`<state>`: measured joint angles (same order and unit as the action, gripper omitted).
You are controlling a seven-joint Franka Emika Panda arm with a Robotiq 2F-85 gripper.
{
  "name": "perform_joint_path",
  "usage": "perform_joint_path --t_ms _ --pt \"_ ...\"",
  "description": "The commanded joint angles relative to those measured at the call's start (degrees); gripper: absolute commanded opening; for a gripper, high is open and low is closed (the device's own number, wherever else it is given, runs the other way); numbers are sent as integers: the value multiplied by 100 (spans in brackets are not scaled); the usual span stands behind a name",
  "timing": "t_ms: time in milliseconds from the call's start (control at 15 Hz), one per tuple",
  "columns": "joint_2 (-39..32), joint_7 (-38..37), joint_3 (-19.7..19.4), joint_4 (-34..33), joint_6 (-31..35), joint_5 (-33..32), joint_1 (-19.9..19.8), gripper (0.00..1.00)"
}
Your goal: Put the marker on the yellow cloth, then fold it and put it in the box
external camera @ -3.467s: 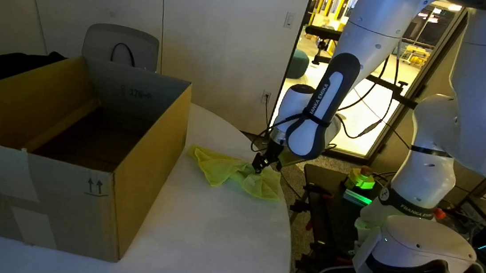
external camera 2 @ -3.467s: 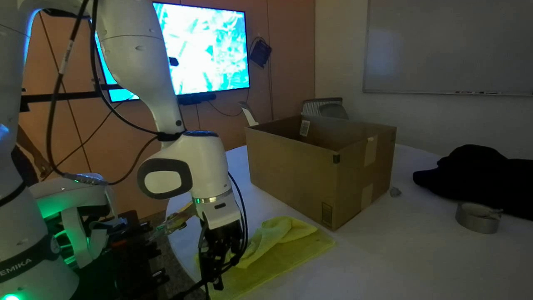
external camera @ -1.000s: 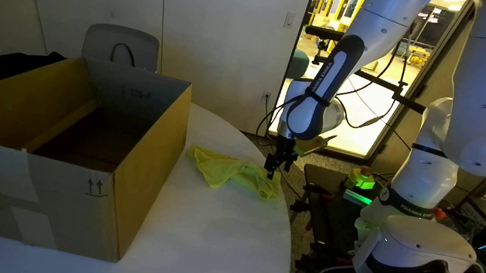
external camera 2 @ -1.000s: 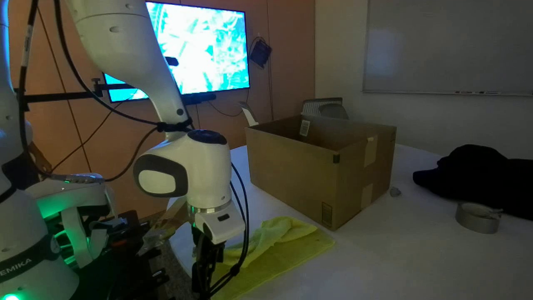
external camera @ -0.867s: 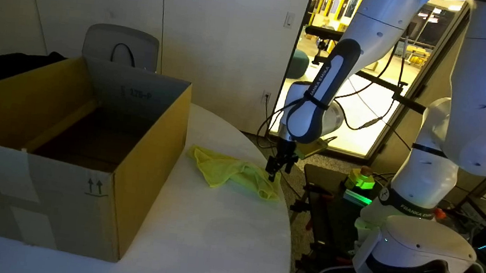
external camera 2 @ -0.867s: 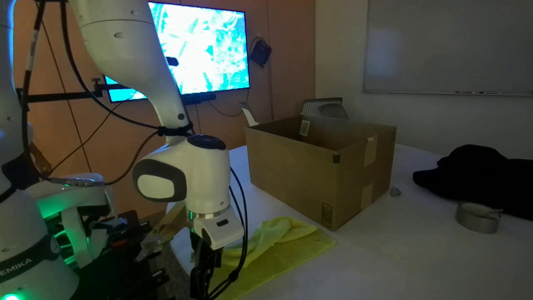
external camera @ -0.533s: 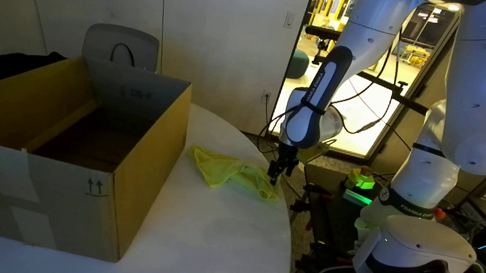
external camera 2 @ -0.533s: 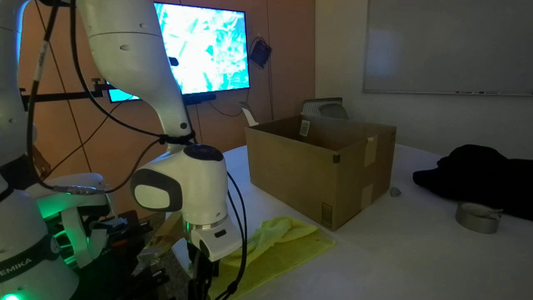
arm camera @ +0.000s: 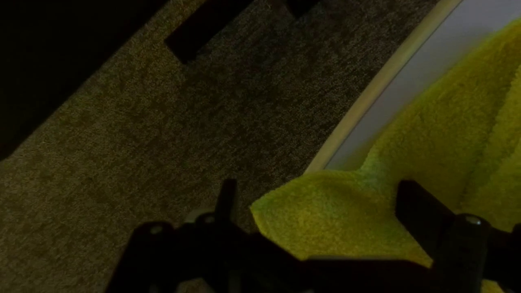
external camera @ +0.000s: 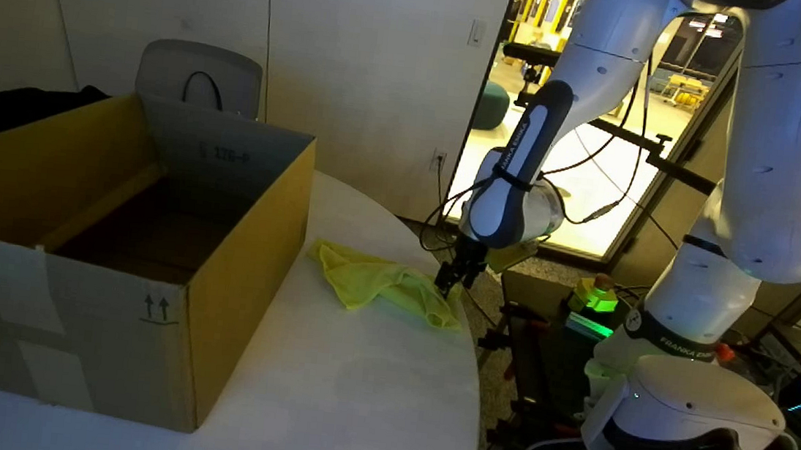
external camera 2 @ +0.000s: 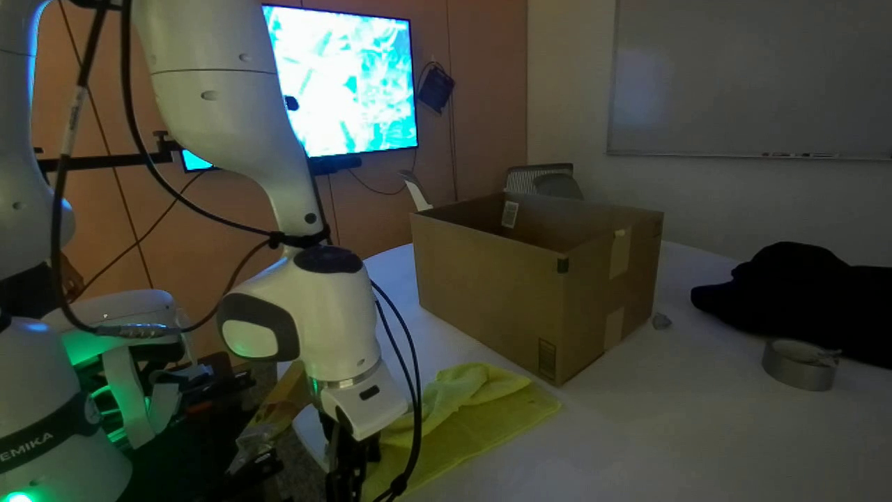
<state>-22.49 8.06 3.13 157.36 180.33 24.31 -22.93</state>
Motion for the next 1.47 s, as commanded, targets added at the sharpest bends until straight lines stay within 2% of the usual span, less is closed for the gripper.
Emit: perform_joint_path --t_ms 0,67,267,333,600,733,800,933,1000,1067,1400 --pt "-147 87 391 0 451 77 -371 100" --pt "-171 79 456 0 495 53 -442 100" --pt "-216 64 569 0 580 18 -551 79" --pt "-229 59 605 -1 603 16 -570 75" --pt "-198 59 554 -2 582 26 -496 79" --pt "-145 54 435 -2 528 33 -358 79" --pt "-116 52 370 -2 505 36 -277 76" --pt "-18 50 186 -6 374 47 -28 52" --pt "15 41 84 -9 358 57 111 51" --pt "78 55 21 -7 313 51 213 45" --pt "367 30 -647 54 24 44 916 8"
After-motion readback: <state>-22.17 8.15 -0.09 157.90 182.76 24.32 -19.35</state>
